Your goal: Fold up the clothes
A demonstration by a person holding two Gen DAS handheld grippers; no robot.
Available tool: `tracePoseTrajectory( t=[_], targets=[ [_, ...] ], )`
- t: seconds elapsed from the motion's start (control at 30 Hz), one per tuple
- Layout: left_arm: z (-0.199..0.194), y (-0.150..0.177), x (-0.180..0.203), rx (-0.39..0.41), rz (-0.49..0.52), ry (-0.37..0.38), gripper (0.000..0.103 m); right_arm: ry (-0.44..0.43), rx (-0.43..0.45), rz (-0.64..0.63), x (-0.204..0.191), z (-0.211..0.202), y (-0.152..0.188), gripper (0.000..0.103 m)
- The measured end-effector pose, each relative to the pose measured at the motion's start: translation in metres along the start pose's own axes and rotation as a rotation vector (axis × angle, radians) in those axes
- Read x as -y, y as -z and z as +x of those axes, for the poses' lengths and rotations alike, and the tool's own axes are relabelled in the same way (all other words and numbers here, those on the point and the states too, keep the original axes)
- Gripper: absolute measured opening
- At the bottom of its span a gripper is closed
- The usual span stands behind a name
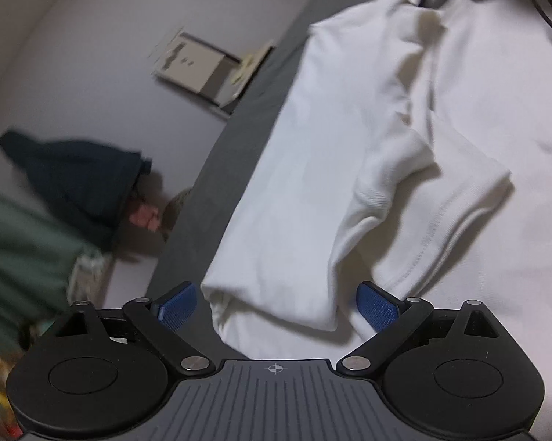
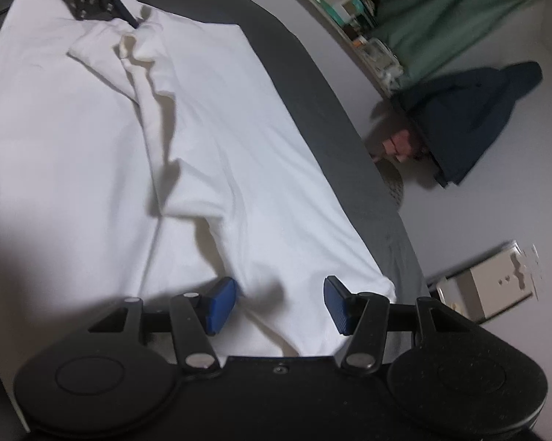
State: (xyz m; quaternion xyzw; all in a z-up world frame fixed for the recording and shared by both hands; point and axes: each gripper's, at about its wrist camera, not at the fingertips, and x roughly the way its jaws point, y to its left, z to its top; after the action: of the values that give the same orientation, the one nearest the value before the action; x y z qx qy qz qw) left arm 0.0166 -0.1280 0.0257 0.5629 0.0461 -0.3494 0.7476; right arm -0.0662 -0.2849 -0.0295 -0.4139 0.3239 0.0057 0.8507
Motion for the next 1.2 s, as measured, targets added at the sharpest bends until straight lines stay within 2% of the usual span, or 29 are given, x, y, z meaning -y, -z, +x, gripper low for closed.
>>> tracePoseTrajectory(
  t=[0.03, 0.07, 0.1, 0.13, 0.17, 0.23, 0.27, 0.3, 0.37, 0.53, 0.6, 0.7, 0.83, 0.87, 0.9, 1.03, 1.17, 1.2],
  targets=[
    [-0.001, -0.002, 0.003, 0.007, 0.015, 0.002, 0.095, -0.003, 0.014, -0.004, -0.001, 0.001, -0.002, 0.050],
    [-0.001, -0.004, 0.007, 0.013, 0.030, 0.004, 0.088, -0.003, 0.027, -0.005, -0.002, 0.002, -0.004, 0.049],
    [0.000, -0.007, 0.007, 0.018, 0.041, 0.015, 0.073, -0.006, 0.041, -0.002, -0.002, 0.003, -0.006, 0.046],
    [0.001, -0.009, 0.007, 0.017, 0.046, 0.032, 0.063, -0.010, 0.055, 0.000, -0.001, 0.004, -0.009, 0.043],
    [0.003, -0.010, 0.007, 0.015, 0.051, 0.048, 0.050, -0.013, 0.070, 0.003, -0.001, 0.004, -0.011, 0.038],
    [0.007, -0.014, 0.007, 0.013, 0.059, 0.082, 0.036, -0.033, 0.083, 0.021, 0.000, 0.005, -0.014, 0.024],
    [0.009, -0.014, 0.006, 0.011, 0.049, 0.103, 0.018, -0.045, 0.087, 0.033, 0.001, 0.005, -0.015, 0.014],
    [0.009, -0.014, 0.005, 0.007, 0.035, 0.124, 0.006, -0.054, 0.095, 0.043, 0.002, 0.003, -0.015, 0.006],
    [0.008, -0.013, 0.002, 0.012, 0.024, 0.135, 0.004, -0.072, 0.112, 0.064, 0.004, -0.003, -0.014, 0.006],
    [-0.001, -0.004, -0.018, 0.012, -0.055, 0.087, 0.004, -0.117, 0.168, 0.130, 0.014, -0.026, -0.009, 0.005],
    [-0.002, -0.001, -0.016, -0.004, -0.063, 0.103, 0.004, -0.135, 0.184, 0.150, 0.017, -0.033, -0.007, 0.005],
    [-0.001, 0.000, -0.007, -0.034, -0.052, 0.145, 0.004, -0.170, 0.145, 0.124, 0.010, -0.026, -0.006, 0.005],
    [0.003, 0.003, 0.011, -0.080, -0.058, 0.126, 0.005, -0.202, 0.094, 0.120, 0.008, -0.020, -0.004, 0.005],
    [0.002, 0.003, 0.013, -0.089, -0.082, 0.121, 0.009, -0.205, 0.089, 0.134, 0.010, -0.021, -0.004, 0.006],
    [0.001, 0.004, 0.013, -0.098, -0.117, 0.115, 0.016, -0.210, 0.084, 0.151, 0.013, -0.022, -0.002, 0.006],
    [-0.009, 0.009, -0.003, -0.121, -0.380, 0.067, 0.019, -0.245, 0.133, 0.286, 0.034, -0.036, 0.005, 0.010],
    [-0.028, 0.016, -0.028, -0.081, -0.745, -0.035, 0.019, -0.284, 0.222, 0.511, 0.060, -0.039, 0.008, 0.038],
    [-0.032, 0.018, -0.033, -0.061, -0.843, -0.055, 0.019, -0.291, 0.228, 0.559, 0.066, -0.034, 0.007, 0.040]
  ],
)
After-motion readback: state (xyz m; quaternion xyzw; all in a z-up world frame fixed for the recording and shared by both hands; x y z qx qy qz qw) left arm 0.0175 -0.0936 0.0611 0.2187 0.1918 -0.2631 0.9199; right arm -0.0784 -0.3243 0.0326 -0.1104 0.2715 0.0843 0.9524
